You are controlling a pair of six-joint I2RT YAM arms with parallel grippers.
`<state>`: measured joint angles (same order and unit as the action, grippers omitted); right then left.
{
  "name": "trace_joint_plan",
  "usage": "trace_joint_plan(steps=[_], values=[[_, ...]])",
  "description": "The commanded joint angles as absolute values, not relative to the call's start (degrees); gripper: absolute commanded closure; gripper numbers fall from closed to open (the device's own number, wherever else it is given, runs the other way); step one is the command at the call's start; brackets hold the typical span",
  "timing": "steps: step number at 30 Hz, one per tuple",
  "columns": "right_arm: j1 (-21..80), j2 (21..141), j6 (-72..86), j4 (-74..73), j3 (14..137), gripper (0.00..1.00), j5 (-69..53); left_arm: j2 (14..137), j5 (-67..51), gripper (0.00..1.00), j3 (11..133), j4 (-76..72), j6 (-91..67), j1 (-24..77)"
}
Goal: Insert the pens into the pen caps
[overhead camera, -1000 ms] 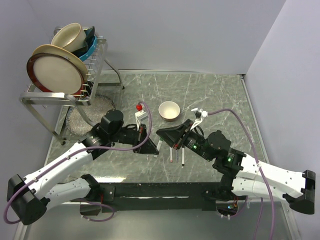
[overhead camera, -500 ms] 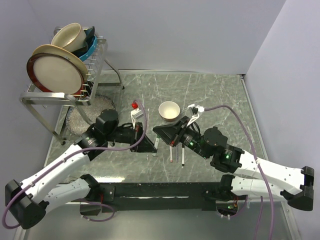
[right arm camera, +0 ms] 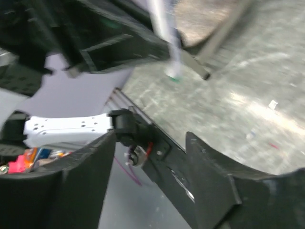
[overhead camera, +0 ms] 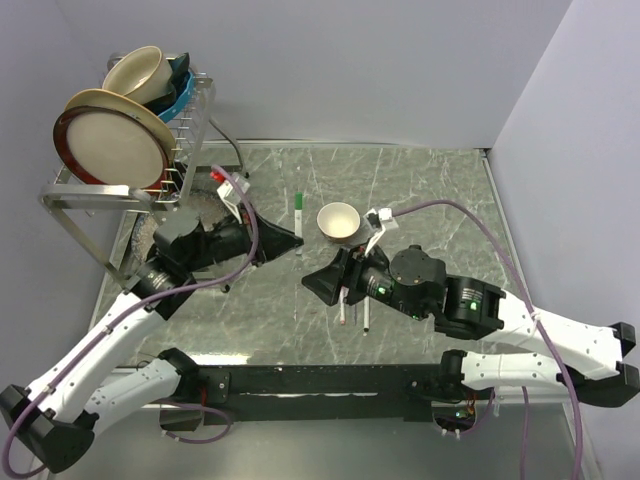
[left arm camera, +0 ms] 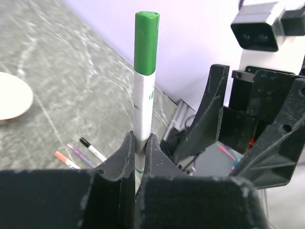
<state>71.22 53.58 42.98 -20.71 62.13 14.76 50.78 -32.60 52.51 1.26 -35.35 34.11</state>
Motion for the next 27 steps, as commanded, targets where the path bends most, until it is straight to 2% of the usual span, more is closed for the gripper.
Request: trace_joint_plan(steps=[1,3,7,12,17,27], values=[[71.3,50.1,45.1,-27.4,66.2,0.16,20.9,47.6,-23.9,0.99,51.3,1.7,-34.7,34.2],[71.3,48.1,45.6,-28.6,64.7,0.07,22.9,48.0,-21.5,0.99,50.3,3.6,-35.6,34.2],[71.3,45.2,47.6,-31.1,62.6,0.0,26.0,51.8,-18.6,0.99,46.2,4.9,-42.1,34.5],[71.4,43.2,48.3,-34.0,61.8,0.0,29.9,59.1,-16.8,0.99,39.4,0.4,-49.2,37.8],[71.3,44.5,50.2,-38.3,63.6,0.0,32.9,67.4,-8.6,0.99,40.8,2.6,-52.2,46.0],[71.3,44.4,50.7,-38.8,62.5,0.0,32.5,81.9,-6.1,0.96,40.1,1.0,-57.5,48.9]])
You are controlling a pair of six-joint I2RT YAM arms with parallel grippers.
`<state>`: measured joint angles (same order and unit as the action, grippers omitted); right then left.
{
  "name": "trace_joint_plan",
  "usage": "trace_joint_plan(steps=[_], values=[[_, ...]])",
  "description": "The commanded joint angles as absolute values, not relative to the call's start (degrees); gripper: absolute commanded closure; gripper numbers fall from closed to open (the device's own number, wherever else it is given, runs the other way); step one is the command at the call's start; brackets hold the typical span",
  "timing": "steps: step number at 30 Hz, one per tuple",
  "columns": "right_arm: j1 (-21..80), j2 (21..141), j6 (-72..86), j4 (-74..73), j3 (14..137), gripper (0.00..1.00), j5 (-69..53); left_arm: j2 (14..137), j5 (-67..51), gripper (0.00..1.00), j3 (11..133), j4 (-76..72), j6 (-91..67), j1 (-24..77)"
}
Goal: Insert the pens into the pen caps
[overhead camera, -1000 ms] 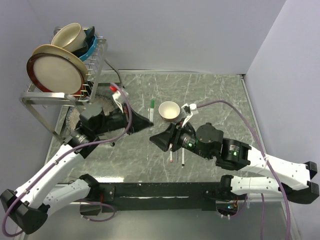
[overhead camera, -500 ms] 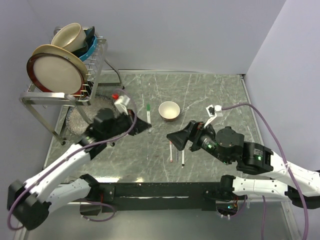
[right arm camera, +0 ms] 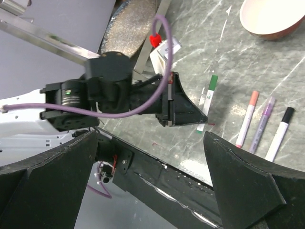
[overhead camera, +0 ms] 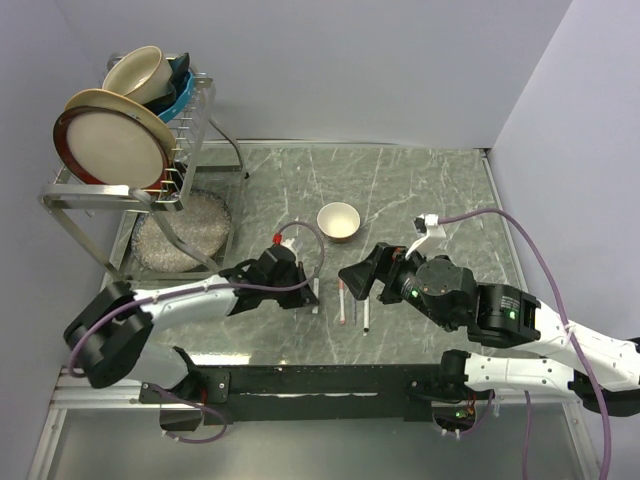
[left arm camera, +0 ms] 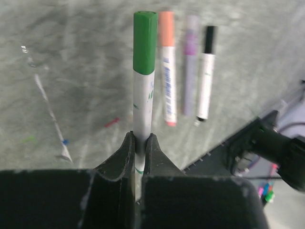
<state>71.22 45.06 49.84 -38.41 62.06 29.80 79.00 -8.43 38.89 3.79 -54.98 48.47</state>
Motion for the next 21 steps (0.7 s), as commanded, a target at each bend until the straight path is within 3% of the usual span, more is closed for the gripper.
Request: trace_joint_plan(steps=[1,8,12,21], values=[[71.3,44.4,50.6,-39.0,62.6,0.0,32.6,82.8,-6.6,0.96,39.8,0.4,-57.7,48.9],[71.3,43.1,49.7,-39.1,62.5,0.0,32.2,88.9,-8.5,0.93,41.6,-0.6,-58.4,49.0],[71.4,42.5,50.4,-40.2,62.8,0.0,32.6,87.4,-6.9,0.76,43.2,4.4,-58.1,49.0],[71.3,41.0,49.6,-40.8,63.3,0.0,31.8,71.5,-5.4,0.52,50.9,10.9,-49.2,49.0]])
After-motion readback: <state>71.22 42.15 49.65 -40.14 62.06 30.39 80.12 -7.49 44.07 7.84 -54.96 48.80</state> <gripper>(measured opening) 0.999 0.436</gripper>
